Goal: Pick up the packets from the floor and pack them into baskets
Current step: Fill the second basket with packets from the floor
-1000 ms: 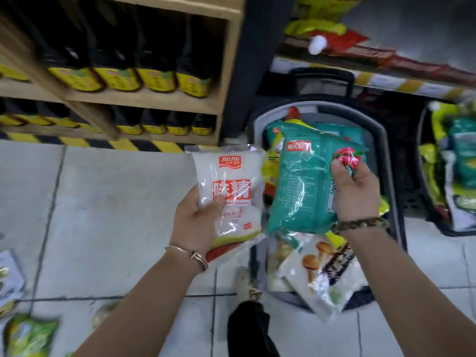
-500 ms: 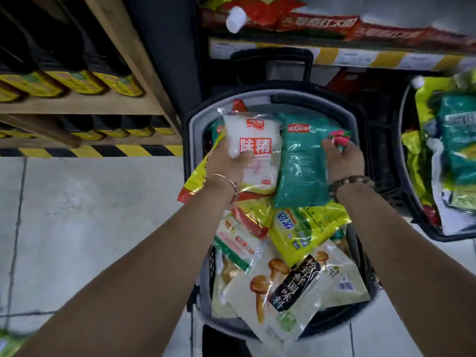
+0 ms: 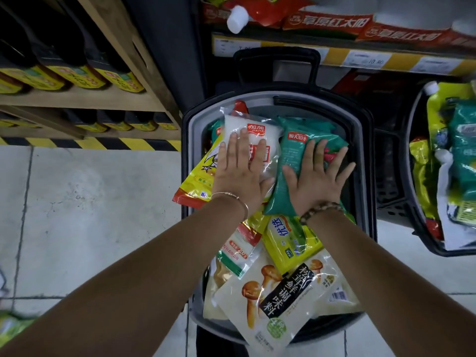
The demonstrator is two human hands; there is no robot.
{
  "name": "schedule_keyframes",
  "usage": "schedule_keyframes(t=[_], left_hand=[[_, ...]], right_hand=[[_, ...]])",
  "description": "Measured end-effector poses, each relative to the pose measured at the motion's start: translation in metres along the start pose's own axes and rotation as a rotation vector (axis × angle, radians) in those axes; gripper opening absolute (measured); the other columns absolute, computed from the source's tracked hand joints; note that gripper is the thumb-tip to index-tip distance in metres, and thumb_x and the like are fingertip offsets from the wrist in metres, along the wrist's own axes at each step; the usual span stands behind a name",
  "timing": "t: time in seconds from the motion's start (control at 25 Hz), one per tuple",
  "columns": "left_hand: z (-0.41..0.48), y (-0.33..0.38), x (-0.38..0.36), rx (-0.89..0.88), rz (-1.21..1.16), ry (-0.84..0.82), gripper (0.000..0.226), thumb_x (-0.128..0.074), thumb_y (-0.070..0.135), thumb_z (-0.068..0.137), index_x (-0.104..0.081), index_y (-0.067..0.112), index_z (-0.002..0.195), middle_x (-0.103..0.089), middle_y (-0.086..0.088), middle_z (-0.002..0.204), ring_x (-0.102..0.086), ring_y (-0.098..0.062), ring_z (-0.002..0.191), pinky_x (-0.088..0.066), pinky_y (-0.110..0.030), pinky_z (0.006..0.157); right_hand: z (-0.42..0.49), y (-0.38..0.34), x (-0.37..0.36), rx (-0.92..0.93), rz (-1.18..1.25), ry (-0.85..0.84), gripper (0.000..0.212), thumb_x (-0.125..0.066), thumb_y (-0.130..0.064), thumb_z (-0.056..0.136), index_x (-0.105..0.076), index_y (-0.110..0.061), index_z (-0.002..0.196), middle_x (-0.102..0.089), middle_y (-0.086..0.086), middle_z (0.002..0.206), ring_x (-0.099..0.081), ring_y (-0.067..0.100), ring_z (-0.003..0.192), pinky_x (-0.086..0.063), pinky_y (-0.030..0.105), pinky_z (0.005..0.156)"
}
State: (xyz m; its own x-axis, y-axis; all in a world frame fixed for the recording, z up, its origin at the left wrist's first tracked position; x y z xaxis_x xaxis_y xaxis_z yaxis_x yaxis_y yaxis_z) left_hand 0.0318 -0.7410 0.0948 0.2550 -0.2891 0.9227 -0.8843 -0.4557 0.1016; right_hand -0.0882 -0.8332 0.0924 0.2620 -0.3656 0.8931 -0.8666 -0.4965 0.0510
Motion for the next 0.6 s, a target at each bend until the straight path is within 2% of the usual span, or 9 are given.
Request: schedule_keyframes(t=[0.16,0.28,0.36,0.48,0.6], left_hand=[[0.012,0.001,0.002,0.008,0.003,-0.016,0.071,-0.013,0.053,0.096,0.024,0.016,0.144,0.028,-0.022,0.150,0.024,-0.037,0.140,0.011,-0.048,0.115],[0.012,-0.002,0.005,-0.017,-0.021,-0.040,0.073,-0.019,0.053,0.096,0.021,0.017,0.146,0.028,-0.020,0.151,0.022,-0.035,0.141,0.012,-0.046,0.115],[0.004,-0.007,0.013,-0.035,-0.107,-0.045,0.072,-0.029,0.047,0.096,0.011,0.020,0.149,0.022,-0.015,0.154,0.017,-0.029,0.143,0.012,-0.043,0.114],[-0.026,-0.018,0.026,0.015,-0.306,0.005,0.065,-0.040,0.035,0.094,-0.012,0.019,0.150,-0.003,-0.008,0.158,-0.002,-0.021,0.146,0.005,-0.039,0.117],[-0.075,-0.050,0.028,0.172,-0.562,0.146,0.053,-0.047,0.029,0.090,-0.038,0.019,0.141,-0.033,-0.004,0.150,-0.031,-0.022,0.137,-0.011,-0.036,0.115]], right_hand=[[0.026,0.001,0.005,-0.034,-0.008,-0.089,0.075,-0.002,-0.064,0.088,0.021,-0.023,0.146,0.023,0.001,0.156,0.021,0.040,0.140,0.002,0.062,0.112],[0.029,0.001,0.010,-0.049,-0.029,-0.132,0.074,-0.003,-0.066,0.089,0.020,-0.026,0.146,0.022,0.001,0.156,0.021,0.038,0.141,0.006,0.061,0.111],[0.017,-0.003,0.015,-0.033,0.022,-0.137,0.071,-0.005,-0.064,0.090,0.014,-0.027,0.148,0.016,0.003,0.157,0.018,0.034,0.142,0.007,0.058,0.113],[-0.010,-0.023,0.025,0.092,0.154,-0.087,0.066,-0.015,-0.056,0.095,0.000,-0.024,0.151,0.001,0.007,0.159,0.001,0.027,0.146,-0.004,0.050,0.117],[-0.040,-0.065,0.035,0.287,0.182,0.035,0.063,-0.024,-0.051,0.096,-0.017,-0.019,0.150,-0.016,0.008,0.157,-0.014,0.027,0.145,-0.012,0.045,0.117]])
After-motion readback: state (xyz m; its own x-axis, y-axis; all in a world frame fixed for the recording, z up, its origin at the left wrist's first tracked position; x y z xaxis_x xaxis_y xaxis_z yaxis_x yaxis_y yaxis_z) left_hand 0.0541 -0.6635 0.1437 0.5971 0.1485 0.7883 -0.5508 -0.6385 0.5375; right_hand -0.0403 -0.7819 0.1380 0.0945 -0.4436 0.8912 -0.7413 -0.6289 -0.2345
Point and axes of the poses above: each hand's wrist, its own z-axis towards the middle knuckle, its own x-axis out of the back of the hand, y = z × x, the point moved 1 cm from there along z, towards the middle knuckle
